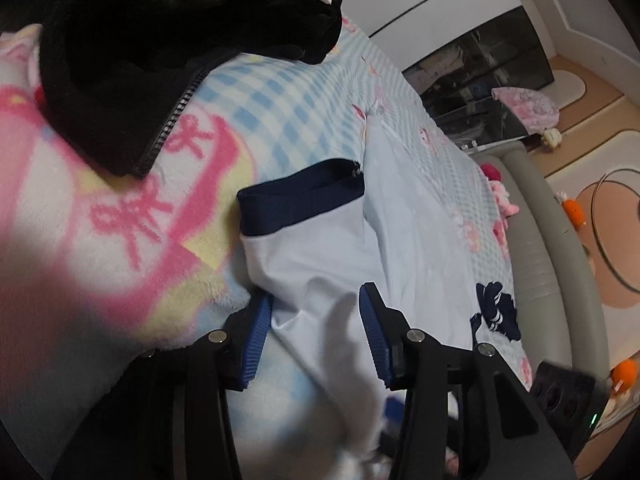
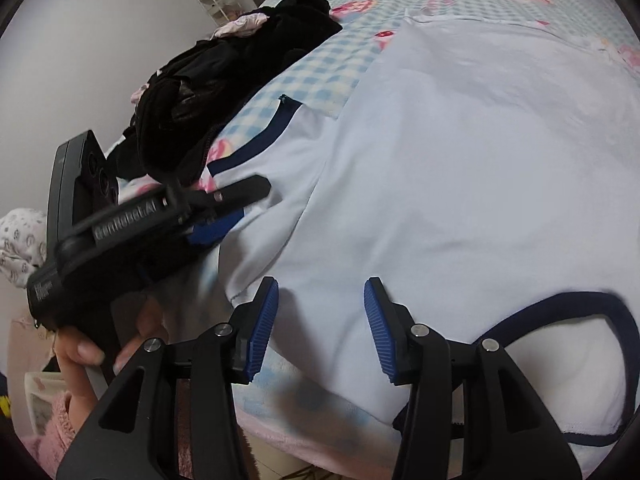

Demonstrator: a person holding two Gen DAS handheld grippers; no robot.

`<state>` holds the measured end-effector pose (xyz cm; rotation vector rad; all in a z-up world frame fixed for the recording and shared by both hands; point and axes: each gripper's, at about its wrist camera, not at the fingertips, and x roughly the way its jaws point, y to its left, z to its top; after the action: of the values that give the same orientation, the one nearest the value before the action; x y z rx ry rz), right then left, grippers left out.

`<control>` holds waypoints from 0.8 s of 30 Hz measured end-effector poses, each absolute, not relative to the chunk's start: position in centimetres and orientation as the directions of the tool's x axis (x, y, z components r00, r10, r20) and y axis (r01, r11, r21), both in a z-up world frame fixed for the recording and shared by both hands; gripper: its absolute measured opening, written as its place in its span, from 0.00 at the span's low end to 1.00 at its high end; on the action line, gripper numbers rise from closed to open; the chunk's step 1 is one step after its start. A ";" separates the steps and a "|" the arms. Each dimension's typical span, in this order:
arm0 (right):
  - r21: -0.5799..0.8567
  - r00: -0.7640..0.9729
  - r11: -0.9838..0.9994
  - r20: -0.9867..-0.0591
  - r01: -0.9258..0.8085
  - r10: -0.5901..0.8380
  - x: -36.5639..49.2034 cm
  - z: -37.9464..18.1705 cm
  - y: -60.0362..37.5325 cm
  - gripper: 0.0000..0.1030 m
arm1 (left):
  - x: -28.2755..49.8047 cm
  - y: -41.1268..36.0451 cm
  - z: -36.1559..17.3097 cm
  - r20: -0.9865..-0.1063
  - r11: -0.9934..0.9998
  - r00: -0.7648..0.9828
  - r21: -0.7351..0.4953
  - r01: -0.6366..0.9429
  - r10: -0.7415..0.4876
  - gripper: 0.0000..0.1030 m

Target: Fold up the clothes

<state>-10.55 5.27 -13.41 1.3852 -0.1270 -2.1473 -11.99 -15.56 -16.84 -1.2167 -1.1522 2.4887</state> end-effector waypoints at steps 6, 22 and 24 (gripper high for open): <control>0.282 -0.303 -0.829 -0.835 0.483 -0.460 -9.2 -13.2 2.1 0.54 | -12.5 -14.2 -15.7 -0.658 -0.788 -0.673 -0.589 0.180 0.338 0.24; 0.284 -0.438 -0.940 -0.832 0.192 -0.341 -12.6 -11.8 12.2 0.52 | -11.0 -5.5 -12.9 -0.615 -0.865 -0.634 -0.464 -0.190 0.469 0.12; 0.287 -0.446 -0.944 -0.832 0.165 -0.331 -12.7 -11.7 13.0 0.52 | -11.6 -3.9 -13.9 -0.665 -0.865 -0.565 -0.454 -0.214 0.489 0.32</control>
<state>-12.74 13.05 -11.73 1.4553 -0.2357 -2.4361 -11.62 -3.91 -13.93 -1.1738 -0.4556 2.4270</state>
